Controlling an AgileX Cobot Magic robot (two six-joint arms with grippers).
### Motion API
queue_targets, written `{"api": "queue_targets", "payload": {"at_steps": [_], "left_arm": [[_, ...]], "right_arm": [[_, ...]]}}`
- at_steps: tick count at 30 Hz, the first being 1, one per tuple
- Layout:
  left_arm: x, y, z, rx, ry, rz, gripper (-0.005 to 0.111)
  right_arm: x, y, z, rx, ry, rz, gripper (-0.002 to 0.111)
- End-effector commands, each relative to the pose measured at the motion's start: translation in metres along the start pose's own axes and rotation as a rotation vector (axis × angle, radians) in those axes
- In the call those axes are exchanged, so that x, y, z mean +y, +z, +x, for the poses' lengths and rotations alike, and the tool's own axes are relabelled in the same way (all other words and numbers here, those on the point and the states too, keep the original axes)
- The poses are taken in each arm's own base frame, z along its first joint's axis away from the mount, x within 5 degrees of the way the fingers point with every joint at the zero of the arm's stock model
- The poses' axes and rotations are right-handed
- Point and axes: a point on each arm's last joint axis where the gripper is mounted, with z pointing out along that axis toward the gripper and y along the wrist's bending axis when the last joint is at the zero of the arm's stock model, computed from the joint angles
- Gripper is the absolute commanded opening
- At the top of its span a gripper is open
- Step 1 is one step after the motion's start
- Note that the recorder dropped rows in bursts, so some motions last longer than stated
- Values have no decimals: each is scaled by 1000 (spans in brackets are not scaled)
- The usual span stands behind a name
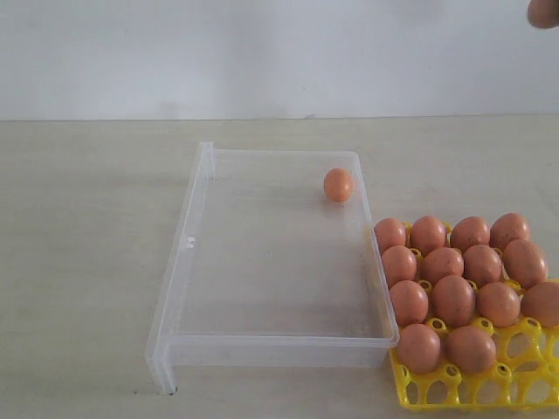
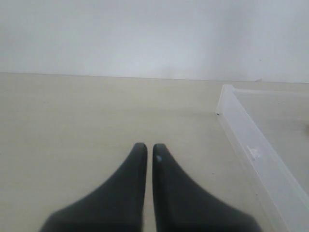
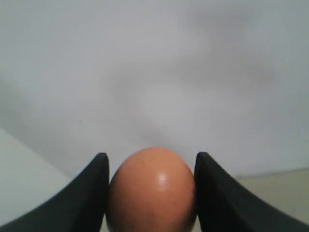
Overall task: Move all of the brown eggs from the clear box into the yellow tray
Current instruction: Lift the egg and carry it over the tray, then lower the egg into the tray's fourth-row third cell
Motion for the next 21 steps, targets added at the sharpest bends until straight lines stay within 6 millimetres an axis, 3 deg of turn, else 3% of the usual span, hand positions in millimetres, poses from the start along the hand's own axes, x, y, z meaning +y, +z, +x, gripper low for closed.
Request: {"api": "queue_targets", "payload": {"at_steps": [1,3,7,11,17,21], "left_arm": [[0,0,0,-3,-1,-2,4],[0,0,0,-3,-1,-2,4],[0,0,0,-3,-1,-2,4],[0,0,0,-3,-1,-2,4],[0,0,0,-3,-1,-2,4],[0,0,0,-3,-1,-2,4]], "right_arm": [[13,1,34,411,-317,-66,0],[16,-2,47,562,-424,-89,0],[22,-8,55,570,-444,-101,0],[41,-21,59,558,-586,-136,0],[68,-62,79,536,-742,-134,0],[72,-88,111,552,-736,-121,0]]}}
